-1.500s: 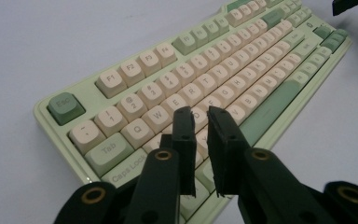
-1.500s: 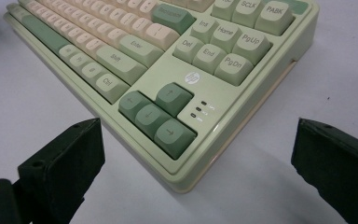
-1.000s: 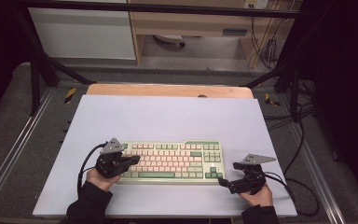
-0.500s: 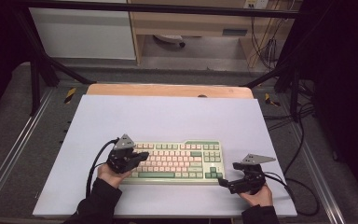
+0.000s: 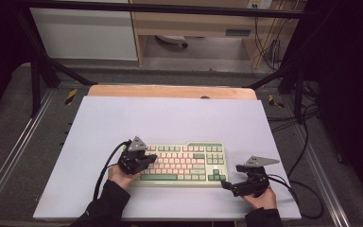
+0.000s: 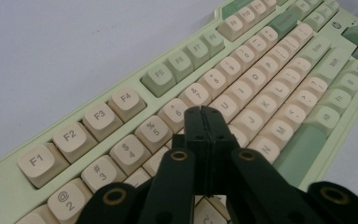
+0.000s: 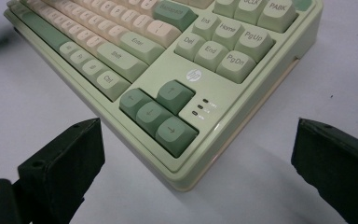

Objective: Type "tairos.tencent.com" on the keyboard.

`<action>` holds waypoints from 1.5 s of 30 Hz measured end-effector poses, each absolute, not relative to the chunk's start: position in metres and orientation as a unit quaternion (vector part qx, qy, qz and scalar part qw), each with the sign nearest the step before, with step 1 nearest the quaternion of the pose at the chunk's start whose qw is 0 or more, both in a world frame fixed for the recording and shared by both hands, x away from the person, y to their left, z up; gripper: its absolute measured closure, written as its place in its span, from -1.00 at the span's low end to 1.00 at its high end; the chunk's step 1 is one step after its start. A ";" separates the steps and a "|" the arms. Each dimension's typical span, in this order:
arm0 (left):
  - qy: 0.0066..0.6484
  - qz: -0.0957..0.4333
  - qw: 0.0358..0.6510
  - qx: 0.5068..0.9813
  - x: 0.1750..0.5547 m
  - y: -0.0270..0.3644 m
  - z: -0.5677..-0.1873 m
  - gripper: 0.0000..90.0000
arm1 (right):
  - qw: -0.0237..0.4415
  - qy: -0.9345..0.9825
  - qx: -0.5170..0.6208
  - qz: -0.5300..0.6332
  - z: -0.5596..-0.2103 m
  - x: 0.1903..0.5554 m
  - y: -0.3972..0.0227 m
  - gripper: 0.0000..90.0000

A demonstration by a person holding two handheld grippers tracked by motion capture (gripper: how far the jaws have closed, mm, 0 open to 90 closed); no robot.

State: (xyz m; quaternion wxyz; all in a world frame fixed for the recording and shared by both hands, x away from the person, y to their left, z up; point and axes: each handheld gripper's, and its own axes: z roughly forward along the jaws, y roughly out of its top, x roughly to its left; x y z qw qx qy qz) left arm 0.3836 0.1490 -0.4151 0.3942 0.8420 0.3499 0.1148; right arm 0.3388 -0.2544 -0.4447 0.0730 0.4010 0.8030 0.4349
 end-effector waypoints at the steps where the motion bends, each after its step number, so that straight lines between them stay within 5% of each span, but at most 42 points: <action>1: 0.351 0.114 0.393 0.842 0.384 0.149 -0.416 0.99 | 0.072 0.803 0.402 0.434 -0.445 0.339 -0.254 -0.93; 45: 0.345 0.122 0.403 0.839 0.376 0.157 -0.414 0.99 | 0.070 0.803 0.403 0.433 -0.445 0.338 -0.254 -0.93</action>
